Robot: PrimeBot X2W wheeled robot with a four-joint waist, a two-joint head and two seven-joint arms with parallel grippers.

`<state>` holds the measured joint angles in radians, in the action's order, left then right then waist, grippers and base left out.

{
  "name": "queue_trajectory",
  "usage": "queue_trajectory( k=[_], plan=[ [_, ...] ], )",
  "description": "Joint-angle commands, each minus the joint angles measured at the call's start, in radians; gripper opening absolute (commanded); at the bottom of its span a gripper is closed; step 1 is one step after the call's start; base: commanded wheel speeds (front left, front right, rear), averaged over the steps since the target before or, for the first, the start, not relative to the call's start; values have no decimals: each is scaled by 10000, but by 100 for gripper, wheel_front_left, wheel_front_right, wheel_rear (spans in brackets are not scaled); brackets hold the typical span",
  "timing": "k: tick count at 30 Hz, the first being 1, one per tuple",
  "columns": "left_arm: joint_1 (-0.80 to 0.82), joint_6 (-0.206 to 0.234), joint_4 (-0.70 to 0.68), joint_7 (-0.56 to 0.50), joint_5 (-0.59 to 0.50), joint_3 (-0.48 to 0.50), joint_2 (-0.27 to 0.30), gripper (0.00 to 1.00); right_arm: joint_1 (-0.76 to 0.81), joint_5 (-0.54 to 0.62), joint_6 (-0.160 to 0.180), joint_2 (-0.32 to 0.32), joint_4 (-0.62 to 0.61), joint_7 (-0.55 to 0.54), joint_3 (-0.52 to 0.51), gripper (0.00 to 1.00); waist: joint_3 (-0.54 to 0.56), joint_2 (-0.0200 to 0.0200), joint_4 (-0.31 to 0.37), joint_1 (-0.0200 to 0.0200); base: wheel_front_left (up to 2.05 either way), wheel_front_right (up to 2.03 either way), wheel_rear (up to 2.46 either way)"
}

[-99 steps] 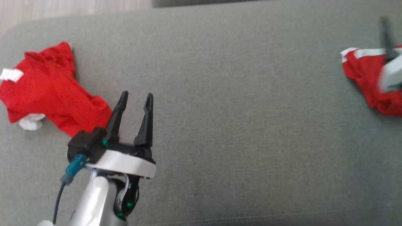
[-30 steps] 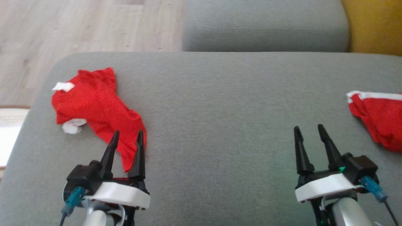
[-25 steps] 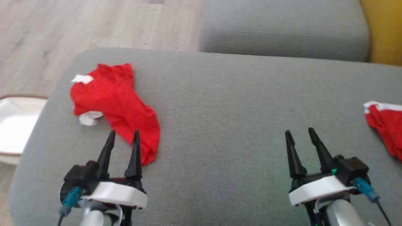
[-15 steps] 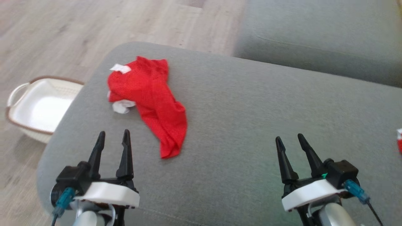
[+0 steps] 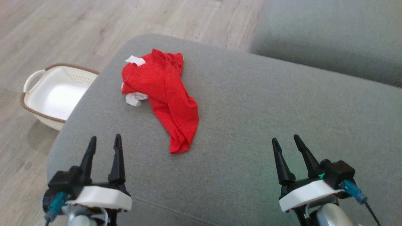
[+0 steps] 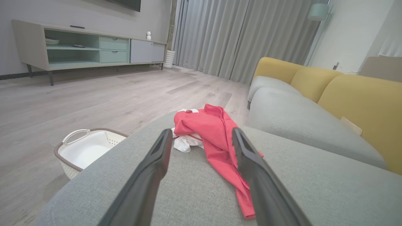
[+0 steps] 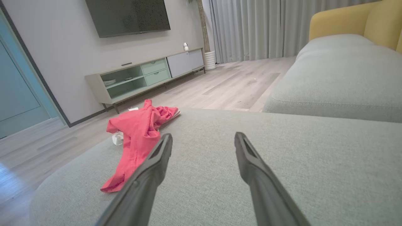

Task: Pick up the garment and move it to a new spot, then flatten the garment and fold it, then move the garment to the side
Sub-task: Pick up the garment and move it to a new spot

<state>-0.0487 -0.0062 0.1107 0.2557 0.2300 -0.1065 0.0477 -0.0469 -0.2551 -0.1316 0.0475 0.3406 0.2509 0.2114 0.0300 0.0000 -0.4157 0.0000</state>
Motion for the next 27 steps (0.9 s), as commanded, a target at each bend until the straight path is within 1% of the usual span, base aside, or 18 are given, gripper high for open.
queue_trajectory(
  k=[1, 3, 6, 11, 12, 16, 18, 22, 23, 27],
  plan=[
    [674, -94, -267, 61, -159, 488, 26, 100, -399, 35, 9, 28, -299, 109, 189, 100, -359, 0, 218, 0, 0, 0, 0],
    [927, -236, -177, 61, -288, 667, 38, 100, -529, 162, 9, 28, -313, 109, 123, 100, -632, 0, 381, 0, 0, 0, 0],
    [1492, -464, 65, 61, -448, 990, 206, 100, -755, 376, 9, 28, -390, 108, 5, 100, -1126, 0, 708, 0, 0, 0, 0],
    [3003, -843, 988, 61, -581, 1207, 805, 100, -1146, 750, 9, 28, -632, 43, -381, 100, -1945, 0, 1270, 0, 0, 0, 0],
    [3003, -843, 988, 61, -581, 1207, 805, 100, -1146, 750, 9, 28, -632, 43, -381, 100, -1945, 0, 1270, 0, 0, 0, 0],
    [4645, -1070, 2304, -48, -509, 1053, 1466, 100, -1437, 1029, 9, 28, -909, -97, -658, 100, -2655, 0, 1706, 0, 0, 0, 0],
    [5569, -1144, 2991, -308, -561, 819, 1873, 100, -1565, 1156, 9, 28, -1039, -174, -748, 100, -3007, 0, 1907, 0, 0, 0, 0],
    [7320, -1212, 4459, -1228, -396, 451, 2424, 100, -1747, 1326, 9, 28, -1274, -286, -826, 100, -3618, 0, 2295, 0, 0, 0, 0],
    [8117, -1229, 5226, -1652, -192, 304, 2640, 100, -1832, 1354, 9, 28, -1362, -307, -854, 100, -3872, 0, 2477, 0, 0, 0, 0],
    [9335, -1239, 6580, -2413, -1, -133, 3021, 100, -1954, 1375, 9, 28, -1447, -315, -853, 100, -4279, 0, 2796, 0, 0, 0, 0]
  ],
)
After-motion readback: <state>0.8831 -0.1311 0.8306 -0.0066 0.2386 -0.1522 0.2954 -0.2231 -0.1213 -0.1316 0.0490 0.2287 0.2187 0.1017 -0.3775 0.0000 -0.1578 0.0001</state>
